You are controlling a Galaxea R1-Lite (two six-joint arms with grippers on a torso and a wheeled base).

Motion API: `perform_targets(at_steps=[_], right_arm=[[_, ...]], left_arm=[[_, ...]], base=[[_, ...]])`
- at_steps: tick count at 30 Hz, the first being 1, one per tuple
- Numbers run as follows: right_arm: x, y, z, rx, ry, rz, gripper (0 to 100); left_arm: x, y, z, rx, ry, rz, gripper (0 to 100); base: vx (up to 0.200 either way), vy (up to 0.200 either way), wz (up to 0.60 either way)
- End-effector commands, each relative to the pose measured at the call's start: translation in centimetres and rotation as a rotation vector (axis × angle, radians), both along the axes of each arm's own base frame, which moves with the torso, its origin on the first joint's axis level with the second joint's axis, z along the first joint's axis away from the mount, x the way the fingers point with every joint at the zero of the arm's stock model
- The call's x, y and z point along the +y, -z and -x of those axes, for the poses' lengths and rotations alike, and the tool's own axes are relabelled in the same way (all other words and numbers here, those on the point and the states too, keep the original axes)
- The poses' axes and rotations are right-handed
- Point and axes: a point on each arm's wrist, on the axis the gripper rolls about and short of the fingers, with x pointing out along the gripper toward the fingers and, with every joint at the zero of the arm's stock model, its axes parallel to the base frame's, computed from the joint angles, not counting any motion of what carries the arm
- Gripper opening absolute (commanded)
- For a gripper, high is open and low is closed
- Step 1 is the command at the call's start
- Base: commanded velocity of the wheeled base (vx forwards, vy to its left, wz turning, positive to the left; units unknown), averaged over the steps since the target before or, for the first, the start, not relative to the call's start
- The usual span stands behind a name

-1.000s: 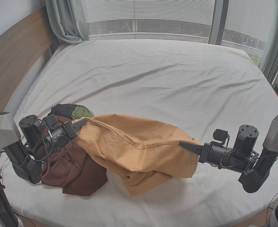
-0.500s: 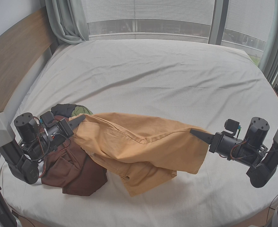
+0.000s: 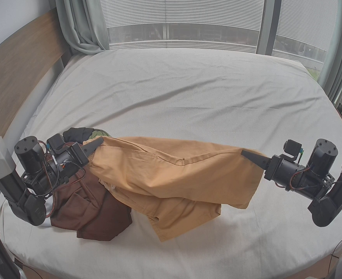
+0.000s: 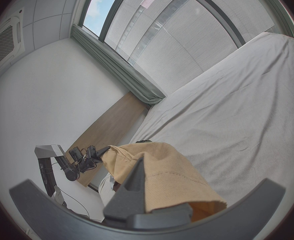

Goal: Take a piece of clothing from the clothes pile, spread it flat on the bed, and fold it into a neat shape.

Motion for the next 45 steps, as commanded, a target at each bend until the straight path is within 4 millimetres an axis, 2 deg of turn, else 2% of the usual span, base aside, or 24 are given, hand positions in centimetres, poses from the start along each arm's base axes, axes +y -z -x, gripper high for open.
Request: perform_targets(at_steps=[1, 45], right_arm=[[-0.4, -0.5, 0.0, -0.018, 0.009, -0.007, 0], [-4.1, -1.5, -1.3, -0.059, 0.095, -0.015, 0]], left_arm=[[0.0, -0.1, 0.0, -0.003, 0.000, 0.001, 0], [0.3, -0.2, -0.5, -0.013, -0.018, 0.004, 0]], base=[[0.000, 0.000, 0.00], [0.000, 0.000, 0.00]])
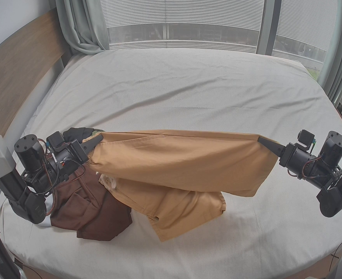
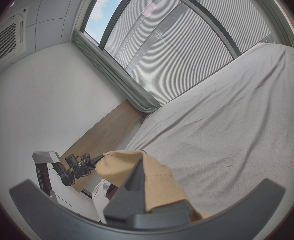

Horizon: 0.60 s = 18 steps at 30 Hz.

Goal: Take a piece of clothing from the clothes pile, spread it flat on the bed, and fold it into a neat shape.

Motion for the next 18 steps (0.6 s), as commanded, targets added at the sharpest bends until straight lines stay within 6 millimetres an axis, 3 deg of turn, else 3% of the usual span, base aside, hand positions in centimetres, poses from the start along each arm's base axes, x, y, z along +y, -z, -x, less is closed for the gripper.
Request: perform_targets(at_steps=[1, 13, 18], right_arm=[[-0.2, 0.0, -0.1, -0.001, 0.008, -0.001, 0], [0.1, 0.2, -0.2, 0.000, 0.003, 0.003, 0], [0.2, -0.2, -1.2, -0.028, 0.015, -0.003, 0]], left_arm=[[0.0, 0.1, 0.0, 0.002, -0.002, 0.000, 0], [0.1, 0.0, -0.2, -0.004, -0.006, 0.001, 0], [-0.1, -0.7, -0.7, -0.042, -0.011, 0.002, 0]], base=[[0.000, 0.000, 0.00], [0.000, 0.000, 0.00], [0.000, 0.000, 0.00]])
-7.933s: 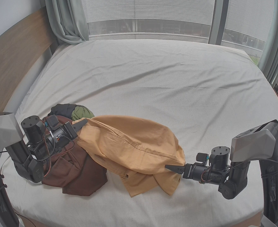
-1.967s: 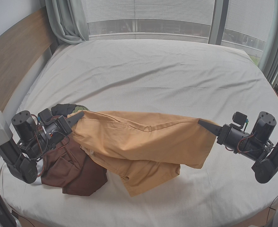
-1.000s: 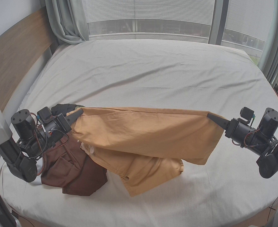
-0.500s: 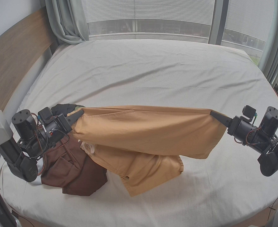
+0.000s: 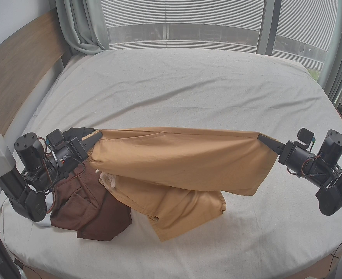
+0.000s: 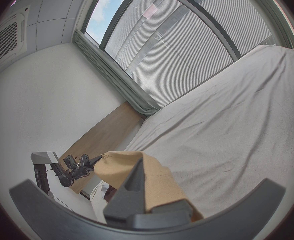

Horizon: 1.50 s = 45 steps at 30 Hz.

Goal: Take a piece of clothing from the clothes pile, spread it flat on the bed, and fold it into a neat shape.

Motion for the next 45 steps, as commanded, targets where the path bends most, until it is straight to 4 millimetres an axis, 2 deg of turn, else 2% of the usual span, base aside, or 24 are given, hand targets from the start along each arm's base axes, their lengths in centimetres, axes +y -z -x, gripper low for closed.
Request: perform_targets(at_steps=[1, 2, 5, 6, 7, 16, 33, 45], right_arm=[[0.1, -0.1, -0.8, -0.016, 0.004, -0.003, 0], [0.2, 0.3, -2.0, -0.020, 0.010, -0.004, 0], [0.2, 1.1, -3.6, -0.017, 0.018, -0.003, 0], [0.2, 1.1, -3.6, -0.017, 0.018, -0.003, 0], [0.2, 1.5, -4.5, -0.022, 0.022, -0.004, 0], [-0.3, 3.2, -7.4, -0.022, 0.046, -0.008, 0], [-0.8, 4.6, -10.7, -0.047, 0.067, -0.022, 0], [-1.2, 6.6, -12.8, -0.032, 0.080, -0.020, 0]], left_arm=[[-0.2, -0.4, -0.4, -0.024, -0.002, 0.003, 0], [-0.4, -0.6, -0.8, -0.036, -0.013, 0.006, 0], [-0.6, -0.4, -2.0, -0.050, -0.049, 0.010, 0], [-0.6, -0.4, -2.0, -0.050, -0.049, 0.010, 0], [-0.6, -0.3, -2.9, -0.061, -0.075, 0.017, 0], [-0.8, 1.5, -5.4, -0.054, -0.099, 0.019, 0], [-2.7, 3.0, -10.0, -0.112, -0.137, 0.063, 0], [-3.2, 4.2, -12.4, -0.131, -0.131, 0.109, 0]], base=[[0.000, 0.000, 0.00], [0.000, 0.000, 0.00], [0.000, 0.000, 0.00], [0.000, 0.000, 0.00], [0.000, 0.000, 0.00], [0.000, 0.000, 0.00], [0.000, 0.000, 0.00], [0.000, 0.000, 0.00]])
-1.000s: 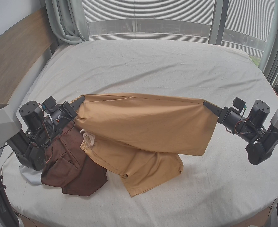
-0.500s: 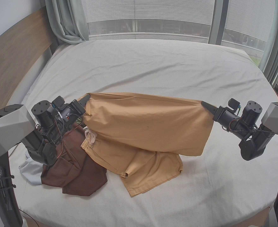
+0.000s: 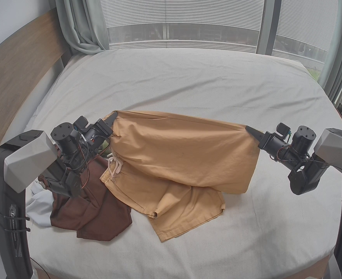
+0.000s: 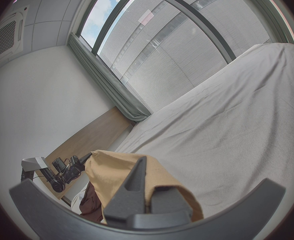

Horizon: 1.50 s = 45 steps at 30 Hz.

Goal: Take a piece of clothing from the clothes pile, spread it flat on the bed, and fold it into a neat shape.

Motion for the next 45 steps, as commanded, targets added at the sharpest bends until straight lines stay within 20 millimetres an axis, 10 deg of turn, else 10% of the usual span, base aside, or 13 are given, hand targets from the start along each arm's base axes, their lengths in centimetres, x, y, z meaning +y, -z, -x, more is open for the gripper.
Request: perform_targets(at_steps=[1, 30, 31, 32, 45], right_arm=[[-0.1, 1.1, -0.8, 0.012, 0.003, 0.001, 0], [-0.4, 1.9, -3.0, 0.008, 0.017, 0.000, 0], [-0.4, 1.9, -3.0, 0.006, 0.017, 0.000, 0], [-0.4, 1.9, -3.1, 0.006, 0.017, 0.000, 100], [-0.6, 2.5, -1.8, 0.027, 0.064, 0.007, 100]], left_arm=[[-0.2, 1.3, -0.9, 0.009, 0.001, 0.001, 0], [-0.5, 2.3, -2.9, -0.002, 0.015, 0.046, 0], [-0.6, 2.1, -2.9, -0.006, 0.015, 0.048, 100], [-0.6, 2.1, -3.0, -0.006, 0.014, 0.051, 100], [-0.2, 2.1, -3.2, 0.029, -0.002, 0.076, 100]], base=[[0.000, 0.000, 0.00], [0.000, 0.000, 0.00], [0.000, 0.000, 0.00], [0.000, 0.000, 0.00], [0.000, 0.000, 0.00]])
